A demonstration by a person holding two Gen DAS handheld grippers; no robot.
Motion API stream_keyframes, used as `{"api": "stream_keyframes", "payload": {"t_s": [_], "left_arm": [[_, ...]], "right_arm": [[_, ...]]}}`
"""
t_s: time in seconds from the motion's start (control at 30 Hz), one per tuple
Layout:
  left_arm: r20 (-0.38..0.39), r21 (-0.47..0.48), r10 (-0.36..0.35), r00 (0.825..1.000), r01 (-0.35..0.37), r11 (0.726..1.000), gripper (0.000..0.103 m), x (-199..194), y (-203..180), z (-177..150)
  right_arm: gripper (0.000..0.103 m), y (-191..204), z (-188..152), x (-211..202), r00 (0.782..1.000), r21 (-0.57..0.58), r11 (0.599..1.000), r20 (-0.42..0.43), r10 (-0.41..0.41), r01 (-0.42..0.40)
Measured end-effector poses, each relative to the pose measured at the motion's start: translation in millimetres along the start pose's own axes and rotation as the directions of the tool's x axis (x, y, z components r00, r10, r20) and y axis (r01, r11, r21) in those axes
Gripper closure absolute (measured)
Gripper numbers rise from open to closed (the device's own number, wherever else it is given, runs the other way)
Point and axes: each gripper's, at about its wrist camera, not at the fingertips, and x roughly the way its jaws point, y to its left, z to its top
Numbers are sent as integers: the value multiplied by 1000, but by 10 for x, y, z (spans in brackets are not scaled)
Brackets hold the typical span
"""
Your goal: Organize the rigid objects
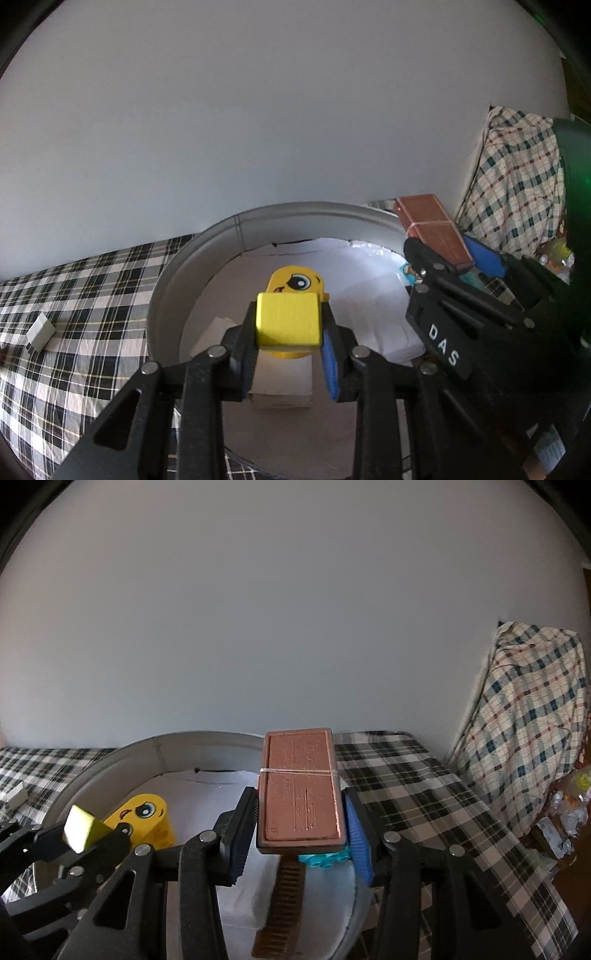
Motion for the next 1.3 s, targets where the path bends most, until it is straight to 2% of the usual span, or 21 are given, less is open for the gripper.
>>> {"api": "stream_keyframes", "payload": {"t_s": [0.27,0.5,0.6,0.63,0.7,0.73,0.83,0.93,1.07,1.2,1.3], "left_arm": [[-17,7,10,1000,-10,1000,75,62,3,38],[-57,9,9,998,-8,1000,75,200,76,173],[-84,62,36,996,-31,998,73,291,48,232],[-98,70,45,994,-38,997,69,327,45,235],[-146,78,66,987,-55,995,54,447,59,218],[-167,80,82,982,-70,994,47,490,71,212],[-168,69,121,978,-111,991,34,484,88,225],[-171,21,99,980,-97,995,23,467,173,229],[-165,-65,36,986,-48,997,1,393,290,246],[-124,-65,32,992,-41,997,1,264,302,258],[-104,-68,36,994,-44,997,1,208,302,247]], "right_arm": [[54,30,-40,132,997,-9,999,-75,35,-36],[54,55,-40,144,996,-24,999,-85,41,-43],[54,59,-35,178,994,-25,999,-99,46,-48],[54,54,-35,196,992,-20,998,-108,63,-65],[54,20,-21,199,991,0,996,-97,90,-90],[53,0,-17,206,993,4,997,-91,74,-74],[48,-55,-11,287,989,11,997,-124,83,-82],[44,-125,-8,260,990,46,995,-105,89,-84],[39,-237,7,224,992,100,991,-82,95,-87],[35,-342,17,194,989,164,978,-55,141,-130],[29,-333,10,134,992,166,979,-29,127,-120]]}}
